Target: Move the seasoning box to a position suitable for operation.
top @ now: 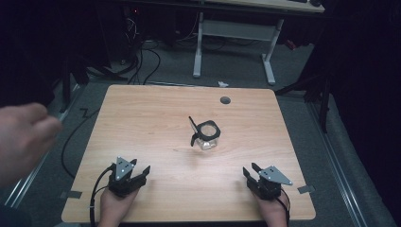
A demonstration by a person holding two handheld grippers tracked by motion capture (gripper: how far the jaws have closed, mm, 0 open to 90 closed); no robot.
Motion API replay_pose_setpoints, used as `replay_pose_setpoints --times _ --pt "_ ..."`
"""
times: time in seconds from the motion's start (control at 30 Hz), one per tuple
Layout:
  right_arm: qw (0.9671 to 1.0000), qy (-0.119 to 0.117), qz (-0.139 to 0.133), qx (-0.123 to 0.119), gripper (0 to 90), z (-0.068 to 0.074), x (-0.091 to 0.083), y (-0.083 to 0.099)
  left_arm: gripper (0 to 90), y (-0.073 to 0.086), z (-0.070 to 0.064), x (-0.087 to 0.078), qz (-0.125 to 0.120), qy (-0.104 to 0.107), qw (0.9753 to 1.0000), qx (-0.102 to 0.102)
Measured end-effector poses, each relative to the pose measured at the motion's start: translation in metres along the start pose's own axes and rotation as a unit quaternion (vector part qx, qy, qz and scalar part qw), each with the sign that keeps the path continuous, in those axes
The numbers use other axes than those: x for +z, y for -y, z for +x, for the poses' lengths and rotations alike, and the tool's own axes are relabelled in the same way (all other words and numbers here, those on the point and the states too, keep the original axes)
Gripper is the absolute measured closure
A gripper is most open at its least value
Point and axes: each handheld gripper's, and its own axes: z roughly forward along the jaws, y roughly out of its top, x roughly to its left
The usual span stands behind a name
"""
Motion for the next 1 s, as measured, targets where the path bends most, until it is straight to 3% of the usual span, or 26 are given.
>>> replay_pose_setpoints --times 0.4,0.57,0.6,0.67,0.7,0.77,0.8,0.83,0.9,0.93,0.97,1.0 --pt "0.9997 -0.021 0.010 -0.006 64.1 0.005 0.003 0.000 47.1 0.001 0.004 -0.001 -0.007 -0.010 0.9999 -0.009" --pt "0.9990 -0.037 0.018 -0.018 73.4 0.010 0.010 -0.005 49.6 0.000 0.004 -0.001 -0.006 -0.004 1.0000 -0.006" --pt "0.9981 -0.054 0.024 -0.016 77.5 0.012 0.015 -0.014 51.0 0.000 0.004 -0.002 -0.008 -0.003 1.0000 -0.003" --pt "0.9979 -0.057 0.025 -0.020 81.9 0.014 0.017 -0.018 51.9 0.000 0.005 -0.002 -0.009 -0.001 1.0000 -0.004" --pt "0.9966 -0.071 0.028 -0.029 88.9 0.017 0.024 -0.034 54.0 0.000 0.006 -0.002 -0.012 -0.001 0.9999 -0.004" --pt "0.9960 -0.082 0.027 -0.024 90.0 0.018 0.031 -0.051 56.2 0.000 0.006 -0.003 -0.016 0.000 0.9999 -0.002" --pt "0.9960 -0.082 0.027 -0.024 90.0 0.018 0.031 -0.051 57.5 0.000 0.006 -0.003 -0.016 0.000 0.9999 -0.002" --pt "0.9952 -0.089 0.029 -0.030 90.0 0.021 0.043 -0.076 57.8 0.000 0.006 -0.003 -0.017 0.000 0.9999 0.004" --pt "0.9950 -0.088 0.029 -0.037 90.0 0.023 0.049 -0.085 57.8 0.000 0.006 -0.003 -0.017 -0.001 0.9998 0.005" --pt "0.9942 -0.092 0.035 -0.042 90.0 0.031 0.069 -0.111 57.0 0.000 0.006 -0.003 -0.017 -0.001 0.9998 0.005" --pt "0.9942 -0.092 0.035 -0.042 90.0 0.031 0.069 -0.111 57.0 0.000 0.006 -0.002 -0.018 -0.002 0.9998 0.004" --pt "0.9932 -0.095 0.047 -0.049 90.0 0.038 0.090 -0.131 56.7 0.000 0.006 -0.003 -0.018 0.000 0.9998 0.003"
